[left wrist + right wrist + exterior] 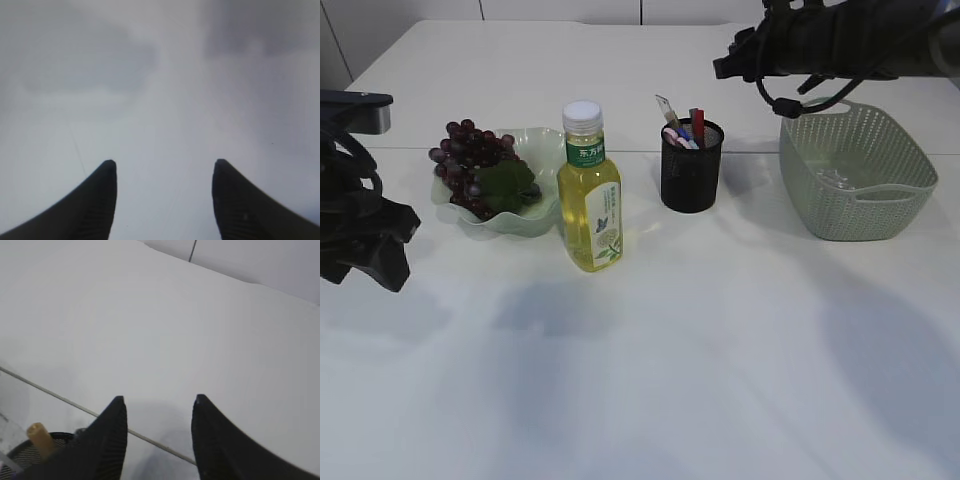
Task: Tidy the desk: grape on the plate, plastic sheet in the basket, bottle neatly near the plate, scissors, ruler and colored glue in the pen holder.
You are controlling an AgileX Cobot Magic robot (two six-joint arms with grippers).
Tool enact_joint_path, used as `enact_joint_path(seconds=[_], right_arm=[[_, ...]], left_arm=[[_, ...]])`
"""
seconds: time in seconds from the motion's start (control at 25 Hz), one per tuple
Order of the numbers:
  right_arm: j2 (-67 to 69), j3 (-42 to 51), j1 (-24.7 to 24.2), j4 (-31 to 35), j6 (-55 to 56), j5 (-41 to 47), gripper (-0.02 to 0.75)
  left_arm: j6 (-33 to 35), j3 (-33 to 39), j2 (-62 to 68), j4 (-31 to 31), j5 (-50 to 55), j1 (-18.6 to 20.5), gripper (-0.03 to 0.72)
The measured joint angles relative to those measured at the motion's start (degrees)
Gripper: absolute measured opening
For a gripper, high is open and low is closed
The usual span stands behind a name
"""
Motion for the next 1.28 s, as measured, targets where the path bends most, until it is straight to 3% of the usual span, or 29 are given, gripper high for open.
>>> enact_joint_path(seconds=[0.44, 1.08, 1.28], right_arm=[[-0.6, 0.1, 0.0, 5.0, -18.7, -25.7, 0.345], [-7.0, 1.1, 0.0, 5.6, -21.7, -30.4, 0.345], [-7.0, 1.2, 0.0, 5.7, -18.0, -29.2, 0.345]], left_arm=[[1.1, 0.0, 0.0, 1.5, -0.4, 0.0, 0.426], [1.1, 0.0, 0.0, 1.7, -0.5, 0.0, 0.424], [1.1, 0.0, 0.0, 1.7, -0.4, 0.0, 0.423]])
